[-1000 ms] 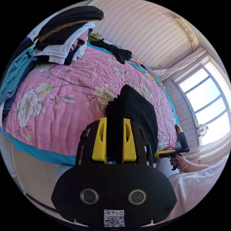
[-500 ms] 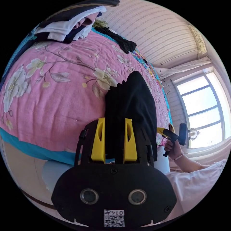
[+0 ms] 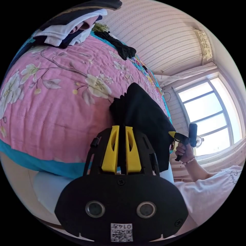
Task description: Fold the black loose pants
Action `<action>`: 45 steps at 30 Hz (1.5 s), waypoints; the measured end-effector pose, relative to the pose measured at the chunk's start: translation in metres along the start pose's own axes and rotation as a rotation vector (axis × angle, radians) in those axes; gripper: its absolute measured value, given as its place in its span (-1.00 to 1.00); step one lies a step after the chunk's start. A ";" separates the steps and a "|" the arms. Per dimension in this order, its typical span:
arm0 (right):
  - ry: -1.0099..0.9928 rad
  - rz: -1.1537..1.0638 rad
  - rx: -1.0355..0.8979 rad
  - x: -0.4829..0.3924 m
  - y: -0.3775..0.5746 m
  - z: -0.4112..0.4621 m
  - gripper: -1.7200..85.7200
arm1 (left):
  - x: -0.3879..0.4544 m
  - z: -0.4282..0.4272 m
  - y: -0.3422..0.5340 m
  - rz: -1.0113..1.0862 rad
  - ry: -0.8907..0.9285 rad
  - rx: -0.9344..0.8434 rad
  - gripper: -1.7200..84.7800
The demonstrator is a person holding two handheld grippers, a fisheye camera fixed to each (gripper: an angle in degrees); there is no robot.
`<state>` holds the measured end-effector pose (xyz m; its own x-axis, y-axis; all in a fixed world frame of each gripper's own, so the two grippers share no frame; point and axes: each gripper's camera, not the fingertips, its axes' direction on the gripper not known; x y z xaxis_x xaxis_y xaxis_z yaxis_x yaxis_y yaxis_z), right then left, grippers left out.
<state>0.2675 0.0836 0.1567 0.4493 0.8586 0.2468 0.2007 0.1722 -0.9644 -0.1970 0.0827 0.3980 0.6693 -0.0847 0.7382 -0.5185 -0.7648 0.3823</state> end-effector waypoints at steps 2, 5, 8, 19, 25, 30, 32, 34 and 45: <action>0.025 -0.015 0.013 0.001 0.001 -0.027 -0.93 | 0.023 0.021 -0.007 0.030 0.025 -0.025 -0.86; 0.077 -0.013 0.058 0.011 0.003 -0.081 -0.93 | 0.067 0.068 -0.024 0.062 0.112 -0.069 -0.87; 0.156 0.009 0.144 0.027 0.015 -0.145 -0.92 | 0.131 0.123 -0.055 0.147 0.165 -0.121 -0.87; 0.443 0.671 0.933 0.141 0.261 -0.361 -0.85 | 0.534 0.379 -0.097 0.763 0.319 -0.424 -0.95; 0.376 1.042 0.857 0.246 0.328 -0.322 -0.76 | 0.579 0.458 -0.017 0.865 0.151 -0.649 -0.92; 0.394 0.987 0.910 0.239 0.338 -0.286 -0.74 | 0.569 0.448 0.016 0.898 0.123 -0.617 -0.89; 0.392 0.978 0.928 0.228 0.345 -0.270 -0.73 | 0.563 0.439 0.019 0.856 0.140 -0.605 -0.87; 0.448 0.965 0.949 0.203 0.352 -0.242 -0.73 | 0.555 0.423 0.023 0.846 0.158 -0.609 -0.86; 0.755 0.425 0.545 0.060 0.283 -0.041 -0.80 | 0.359 0.181 0.056 0.800 0.072 -0.304 -0.86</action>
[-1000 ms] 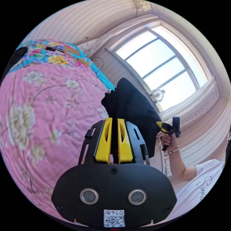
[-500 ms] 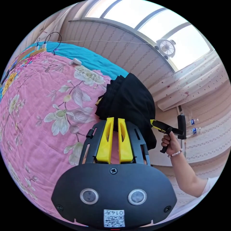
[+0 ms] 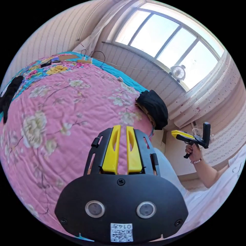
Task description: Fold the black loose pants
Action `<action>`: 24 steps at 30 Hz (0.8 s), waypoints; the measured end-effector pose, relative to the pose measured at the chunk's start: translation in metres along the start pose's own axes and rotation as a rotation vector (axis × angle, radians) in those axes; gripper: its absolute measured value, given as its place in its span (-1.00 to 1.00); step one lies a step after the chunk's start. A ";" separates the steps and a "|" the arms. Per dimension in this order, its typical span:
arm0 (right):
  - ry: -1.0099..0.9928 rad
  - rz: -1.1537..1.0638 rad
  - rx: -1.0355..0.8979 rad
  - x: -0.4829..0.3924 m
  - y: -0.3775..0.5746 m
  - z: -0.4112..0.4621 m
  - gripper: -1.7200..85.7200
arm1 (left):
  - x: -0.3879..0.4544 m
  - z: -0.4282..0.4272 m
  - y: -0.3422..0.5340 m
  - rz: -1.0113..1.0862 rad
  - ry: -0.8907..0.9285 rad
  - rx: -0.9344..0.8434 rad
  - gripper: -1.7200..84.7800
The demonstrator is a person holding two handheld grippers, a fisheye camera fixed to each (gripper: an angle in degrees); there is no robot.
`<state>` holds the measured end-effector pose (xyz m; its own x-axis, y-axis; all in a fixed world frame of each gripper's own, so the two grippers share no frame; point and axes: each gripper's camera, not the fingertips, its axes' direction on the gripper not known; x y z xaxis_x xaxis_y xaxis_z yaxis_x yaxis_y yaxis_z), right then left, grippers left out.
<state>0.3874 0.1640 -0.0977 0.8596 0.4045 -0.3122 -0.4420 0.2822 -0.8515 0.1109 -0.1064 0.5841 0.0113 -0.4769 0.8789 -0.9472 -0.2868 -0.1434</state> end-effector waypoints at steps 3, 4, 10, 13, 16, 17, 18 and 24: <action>-0.012 -0.248 -0.049 -0.080 0.020 0.026 -0.80 | -0.015 -0.086 0.110 -0.063 -0.180 0.096 -0.85; -0.046 -0.349 -0.058 -0.112 0.029 0.036 -0.79 | -0.018 -0.119 0.153 -0.103 -0.271 0.131 -0.85; -0.244 -0.836 -0.031 -0.290 0.077 0.079 -0.70 | -0.025 -0.257 0.363 -0.442 -0.554 0.312 -0.82; -0.360 -1.078 -0.076 -0.392 0.108 0.101 -0.69 | -0.027 -0.307 0.460 -0.606 -0.639 0.416 -0.78; -0.456 -1.328 -0.062 -0.492 0.148 0.116 -0.68 | -0.027 -0.346 0.550 -0.747 -0.741 0.510 -0.77; -0.474 -1.369 -0.059 -0.510 0.157 0.119 -0.68 | -0.027 -0.353 0.566 -0.779 -0.764 0.524 -0.76; -0.507 -1.436 -0.054 -0.546 0.173 0.127 -0.68 | -0.030 -0.368 0.598 -0.855 -0.807 0.551 -0.75; -0.695 -1.597 -0.152 -0.703 0.229 0.165 -0.58 | -0.037 -0.442 0.723 -1.085 -0.995 0.801 -0.71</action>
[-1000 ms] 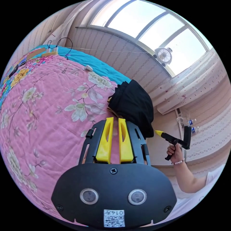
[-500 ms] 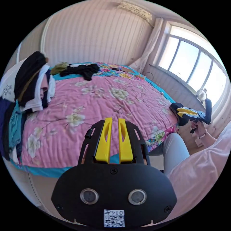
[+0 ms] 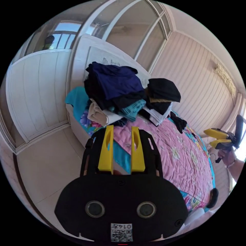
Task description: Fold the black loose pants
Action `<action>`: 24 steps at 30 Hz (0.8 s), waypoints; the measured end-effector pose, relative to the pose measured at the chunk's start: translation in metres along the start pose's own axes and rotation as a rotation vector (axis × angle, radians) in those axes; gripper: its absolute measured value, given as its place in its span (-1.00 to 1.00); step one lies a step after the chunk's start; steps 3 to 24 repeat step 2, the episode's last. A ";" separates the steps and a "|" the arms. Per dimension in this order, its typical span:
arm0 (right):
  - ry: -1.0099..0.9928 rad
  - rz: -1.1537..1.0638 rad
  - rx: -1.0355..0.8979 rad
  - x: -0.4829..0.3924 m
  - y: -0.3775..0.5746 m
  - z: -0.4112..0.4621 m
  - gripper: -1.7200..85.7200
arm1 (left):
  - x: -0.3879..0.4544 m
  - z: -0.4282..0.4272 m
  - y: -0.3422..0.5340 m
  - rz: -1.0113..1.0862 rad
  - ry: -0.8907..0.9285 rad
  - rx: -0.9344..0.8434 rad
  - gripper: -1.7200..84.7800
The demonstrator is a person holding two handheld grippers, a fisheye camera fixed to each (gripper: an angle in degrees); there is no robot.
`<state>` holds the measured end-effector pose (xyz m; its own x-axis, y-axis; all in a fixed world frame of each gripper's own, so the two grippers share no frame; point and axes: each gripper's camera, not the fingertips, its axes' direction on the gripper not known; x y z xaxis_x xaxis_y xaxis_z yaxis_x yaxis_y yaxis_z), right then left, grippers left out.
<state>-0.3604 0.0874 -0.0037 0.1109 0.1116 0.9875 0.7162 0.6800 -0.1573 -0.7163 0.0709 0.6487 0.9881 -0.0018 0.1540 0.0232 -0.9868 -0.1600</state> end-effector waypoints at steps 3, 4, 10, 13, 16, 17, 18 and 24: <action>-0.027 -0.014 -0.058 0.001 -0.040 0.035 -0.54 | -0.030 -0.004 -0.012 -0.047 -0.017 0.056 -0.70; -0.027 -0.014 -0.058 0.001 -0.040 0.035 -0.54 | -0.030 -0.004 -0.012 -0.047 -0.017 0.056 -0.70; -0.027 -0.014 -0.058 0.001 -0.040 0.035 -0.54 | -0.030 -0.004 -0.012 -0.047 -0.017 0.056 -0.70; -0.027 -0.014 -0.058 0.001 -0.040 0.035 -0.54 | -0.030 -0.004 -0.012 -0.047 -0.017 0.056 -0.70; -0.027 -0.014 -0.058 0.001 -0.040 0.035 -0.54 | -0.030 -0.004 -0.012 -0.047 -0.017 0.056 -0.70; -0.027 -0.014 -0.058 0.001 -0.040 0.035 -0.54 | -0.030 -0.004 -0.012 -0.047 -0.017 0.056 -0.70; -0.027 -0.014 -0.058 0.001 -0.040 0.035 -0.54 | -0.030 -0.004 -0.012 -0.047 -0.017 0.056 -0.70; -0.027 -0.014 -0.058 0.001 -0.040 0.035 -0.54 | -0.030 -0.004 -0.012 -0.047 -0.017 0.056 -0.70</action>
